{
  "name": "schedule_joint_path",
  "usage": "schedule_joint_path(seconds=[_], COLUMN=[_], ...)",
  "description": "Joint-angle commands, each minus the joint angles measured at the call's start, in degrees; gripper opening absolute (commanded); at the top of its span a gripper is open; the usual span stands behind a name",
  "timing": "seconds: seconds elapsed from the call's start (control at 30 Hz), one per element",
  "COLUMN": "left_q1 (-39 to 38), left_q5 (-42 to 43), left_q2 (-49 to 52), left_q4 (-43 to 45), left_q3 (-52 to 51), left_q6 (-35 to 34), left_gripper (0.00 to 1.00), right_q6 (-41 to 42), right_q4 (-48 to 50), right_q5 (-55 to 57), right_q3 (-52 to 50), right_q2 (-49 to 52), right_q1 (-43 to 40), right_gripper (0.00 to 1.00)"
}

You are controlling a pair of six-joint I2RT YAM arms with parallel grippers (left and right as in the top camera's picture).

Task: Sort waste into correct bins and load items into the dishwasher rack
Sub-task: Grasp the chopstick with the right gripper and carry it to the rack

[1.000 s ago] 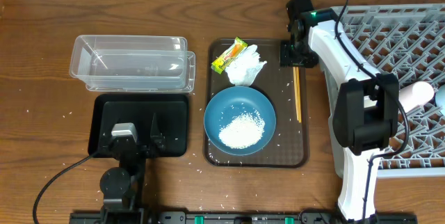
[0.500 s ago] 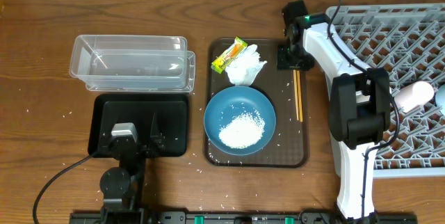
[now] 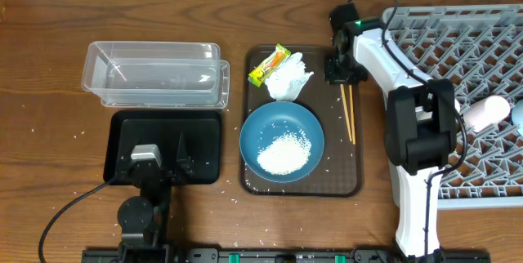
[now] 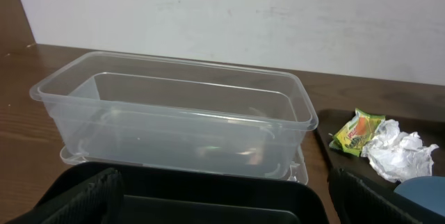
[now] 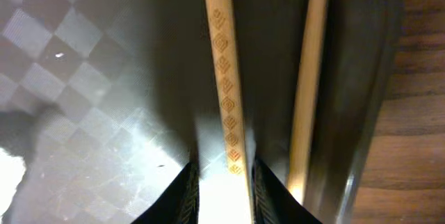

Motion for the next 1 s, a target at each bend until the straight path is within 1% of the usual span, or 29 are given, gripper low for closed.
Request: schedule_joint_path(seconds=[0.0, 0.13, 0.17, 0.2, 0.27, 0.43, 0.6, 0.7, 0.77, 0.83, 0.97], left_q1=[0.24, 0.24, 0.24, 0.24, 0.24, 0.24, 0.24, 0.24, 0.24, 0.24, 0.24], left_q5=[-0.7, -0.7, -0.7, -0.7, -0.7, -0.7, -0.7, -0.7, -0.7, -0.7, -0.7], left_q2=[-0.35, -0.35, -0.35, -0.35, -0.35, -0.35, -0.35, -0.35, -0.35, -0.35, -0.35], left_q4=[-2.05, -2.05, -2.05, -2.05, -2.05, -2.05, -2.05, -2.05, -2.05, -2.05, -2.05], left_q3=[-1.09, -1.09, -1.09, -1.09, -1.09, -1.09, -1.09, -1.09, -1.09, -1.09, -1.09], left_q6=[0.35, 0.33, 0.33, 0.33, 0.33, 0.33, 0.33, 0.33, 0.33, 0.33, 0.33], left_gripper=[0.97, 0.97, 0.97, 0.97, 0.96, 0.97, 0.97, 0.97, 0.96, 0.97, 0.96], right_q6=[-0.2, -0.22, -0.22, -0.22, -0.2, -0.22, -0.22, -0.42, -2.12, -4.28, -7.5], right_q4=[-0.02, -0.02, 0.04, 0.15, 0.37, 0.15, -4.17, -8.66, -11.26, -12.9, -13.51], right_q5=[-0.17, -0.17, -0.17, -0.17, -0.22, -1.99, -2.36, -2.27, -2.29, -1.95, -1.9], right_q3=[-0.9, -1.03, -1.18, -1.42, -1.99, -1.53, 3.02, 7.98, 11.52, 14.47, 16.63], right_q2=[1.31, 1.31, 1.31, 1.31, 1.31, 0.83, -1.57, -3.85, -5.62, -7.52, -11.21], right_q1=[1.99, 2.05, 2.1, 2.14, 2.36, 2.99, 1.16, -1.16, -3.1, -5.35, -9.86], right_gripper=[0.22, 0.18, 0.15, 0.09, 0.01, 0.01, 0.01, 0.01, 0.01, 0.01, 0.01])
